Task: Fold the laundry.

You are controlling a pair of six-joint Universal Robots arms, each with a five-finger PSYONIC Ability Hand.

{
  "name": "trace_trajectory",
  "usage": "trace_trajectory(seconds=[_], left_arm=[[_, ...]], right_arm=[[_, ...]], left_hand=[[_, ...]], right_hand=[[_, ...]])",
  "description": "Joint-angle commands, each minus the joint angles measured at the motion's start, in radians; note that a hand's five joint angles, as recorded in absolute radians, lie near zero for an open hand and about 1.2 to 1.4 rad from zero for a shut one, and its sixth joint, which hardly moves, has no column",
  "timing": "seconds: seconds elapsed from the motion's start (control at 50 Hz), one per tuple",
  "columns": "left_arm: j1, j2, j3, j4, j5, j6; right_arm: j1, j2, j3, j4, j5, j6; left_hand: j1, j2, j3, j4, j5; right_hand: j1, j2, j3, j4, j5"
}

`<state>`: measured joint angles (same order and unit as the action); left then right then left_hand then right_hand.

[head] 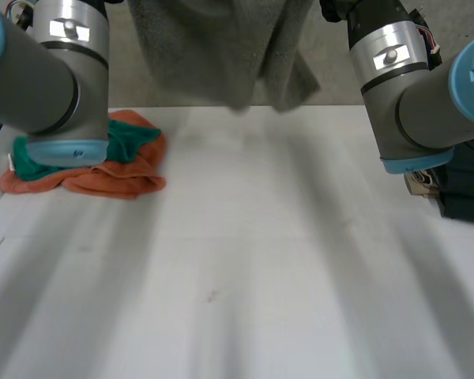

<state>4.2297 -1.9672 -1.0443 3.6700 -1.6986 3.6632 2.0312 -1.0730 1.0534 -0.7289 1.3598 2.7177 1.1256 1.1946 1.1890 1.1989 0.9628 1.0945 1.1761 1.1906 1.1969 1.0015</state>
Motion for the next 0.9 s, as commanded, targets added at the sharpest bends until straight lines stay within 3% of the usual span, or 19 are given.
trace_trajectory(seconds=[0.02,0.16,0.32,0.4,0.42,0.44,0.5,0.58,0.72,0.8,0.9], left_arm=[[-0.011,0.051,-0.302,-0.054,0.036,0.006],[-0.057,0.001,-0.594,-0.057,0.033,0.009],[-0.102,-0.079,-0.704,-0.1,0.02,0.012],[-0.093,-0.078,-0.706,-0.166,0.014,0.002],[-0.086,-0.076,-0.706,-0.18,0.014,0.0],[-0.076,-0.064,-0.704,-0.209,0.019,-0.006],[-0.05,-0.015,-0.711,-0.254,0.037,-0.024],[-0.002,0.066,-0.727,-0.3,0.071,-0.063],[0.076,0.208,-0.769,-0.373,0.161,-0.173],[0.148,0.252,-0.778,-0.439,0.256,-0.245],[0.228,0.223,-0.767,-0.485,0.322,-0.255]], right_arm=[[-0.025,0.001,0.118,0.219,-0.122,-0.036],[-0.028,0.028,0.371,0.367,-0.199,-0.229],[-0.025,0.11,0.507,0.416,-0.168,-0.437],[-0.036,0.11,0.51,0.421,-0.11,-0.388],[-0.034,0.105,0.514,0.422,-0.091,-0.35],[-0.034,0.1,0.516,0.425,-0.085,-0.329],[-0.036,0.046,0.534,0.443,-0.08,-0.259],[-0.04,-0.034,0.562,0.477,-0.093,-0.19],[-0.055,-0.125,0.563,0.604,-0.105,-0.144],[-0.089,-0.14,0.498,0.783,-0.088,-0.116],[-0.127,-0.119,0.406,0.976,-0.088,-0.059]], left_hand=[[0.271,0.202,0.207,0.197,0.259],[0.271,0.202,0.207,0.197,0.259],[0.271,0.202,0.207,0.197,0.259],[0.236,0.167,0.173,0.163,0.224],[0.134,0.065,0.071,0.061,0.122],[-0.129,-0.198,-0.192,-0.202,-0.14],[-0.646,-0.715,-0.709,-0.719,-0.658],[-0.859,-0.928,-0.922,-0.932,-0.87],[-0.862,-0.931,-0.926,-0.936,-0.874],[-0.859,-0.928,-0.923,-0.933,-0.871],[-0.851,-0.92,-0.914,-0.924,-0.862]], right_hand=[[0.302,0.22,0.206,0.199,0.22],[0.302,0.22,0.206,0.199,0.22],[0.302,0.22,0.206,0.199,0.22],[0.264,0.182,0.167,0.161,0.182],[0.089,0.007,-0.007,-0.014,0.007],[-0.012,-0.093,-0.108,-0.114,-0.093],[-0.387,-0.468,-0.483,-0.489,-0.468],[-0.655,-0.737,-0.751,-0.757,-0.737],[-0.744,-0.825,-0.84,-0.846,-0.825],[-0.741,-0.822,-0.837,-0.843,-0.822],[-0.7,-0.781,-0.796,-0.802,-0.781]])
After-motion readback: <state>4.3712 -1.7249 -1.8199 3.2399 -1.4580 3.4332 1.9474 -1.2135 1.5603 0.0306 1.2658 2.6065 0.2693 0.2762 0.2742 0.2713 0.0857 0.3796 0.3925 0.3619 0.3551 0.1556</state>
